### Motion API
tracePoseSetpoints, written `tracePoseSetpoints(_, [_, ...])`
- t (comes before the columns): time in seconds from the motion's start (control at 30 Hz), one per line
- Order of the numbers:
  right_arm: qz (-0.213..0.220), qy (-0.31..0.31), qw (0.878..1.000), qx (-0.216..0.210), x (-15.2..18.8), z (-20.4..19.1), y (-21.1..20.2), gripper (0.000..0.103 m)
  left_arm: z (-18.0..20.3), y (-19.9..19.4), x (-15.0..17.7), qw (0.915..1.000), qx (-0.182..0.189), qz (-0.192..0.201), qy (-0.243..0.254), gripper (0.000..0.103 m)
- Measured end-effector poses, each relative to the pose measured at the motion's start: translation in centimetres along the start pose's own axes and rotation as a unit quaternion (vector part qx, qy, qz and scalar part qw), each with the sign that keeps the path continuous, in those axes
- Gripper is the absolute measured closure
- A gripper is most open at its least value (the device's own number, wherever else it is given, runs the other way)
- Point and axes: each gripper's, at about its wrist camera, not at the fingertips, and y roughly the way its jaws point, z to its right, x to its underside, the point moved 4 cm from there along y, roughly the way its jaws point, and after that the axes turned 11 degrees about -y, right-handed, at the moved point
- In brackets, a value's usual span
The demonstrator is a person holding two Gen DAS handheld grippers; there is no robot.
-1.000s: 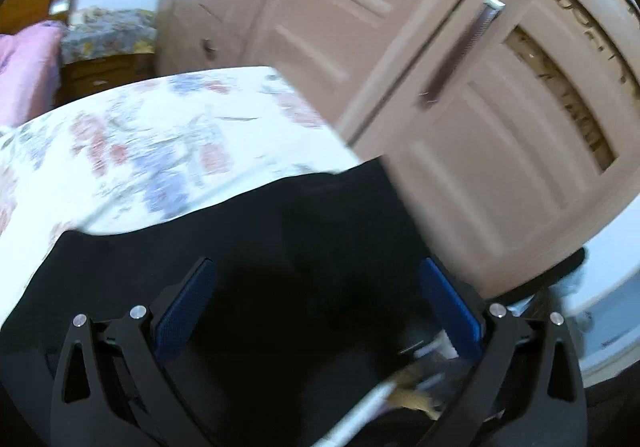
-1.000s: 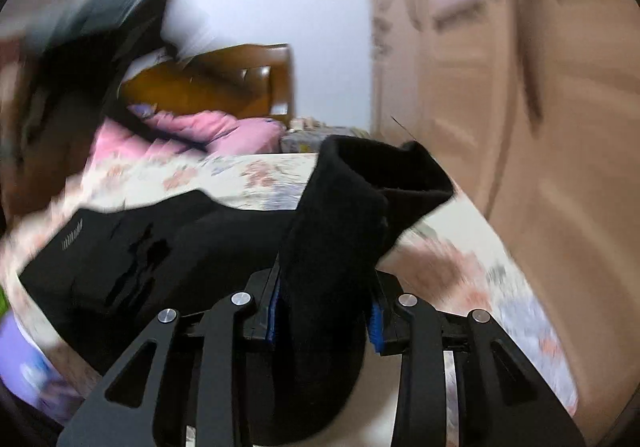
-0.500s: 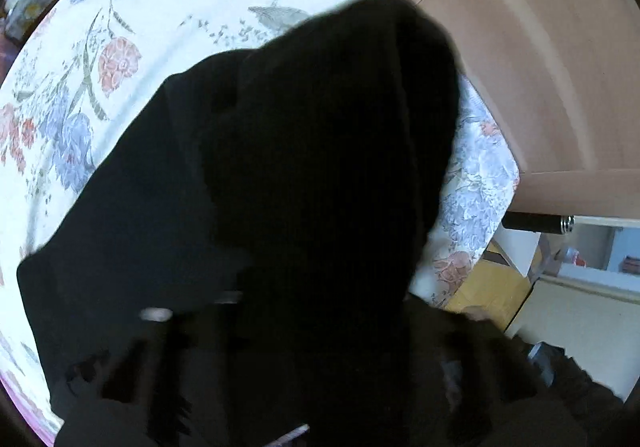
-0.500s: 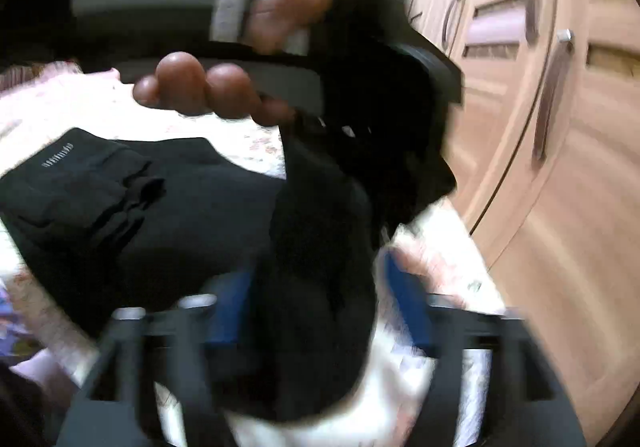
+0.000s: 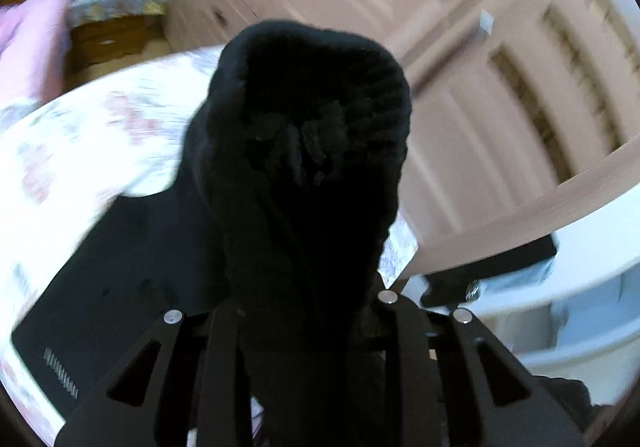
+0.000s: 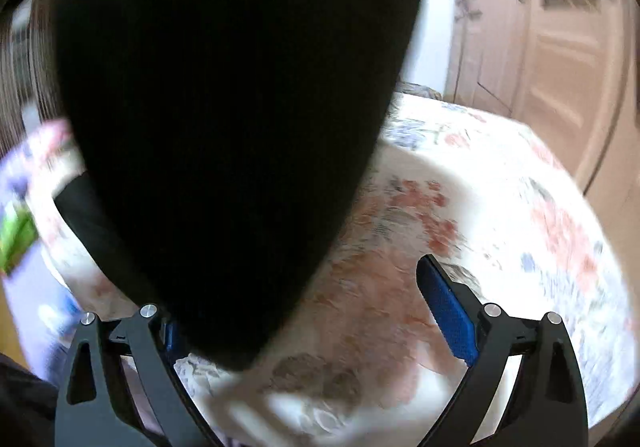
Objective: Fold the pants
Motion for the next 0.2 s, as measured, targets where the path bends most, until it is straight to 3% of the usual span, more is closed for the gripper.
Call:
tracePoseSetpoints(0.1, [0.015, -0.025, 1.0, -0.002, -0.9, -1.6, -0.3, 0.009, -7.4, -7.2, 3.0, 0.9962, 0.012, 0.065, -0.057, 0.08])
tracePoseSetpoints(0.2, [0.009, -0.06, 0.998, -0.007, -1.5, -3.4, 0.5, 0.009, -17.1, -9.6, 8.2, 0.9879, 0.016, 0.084, -0.13, 0.074])
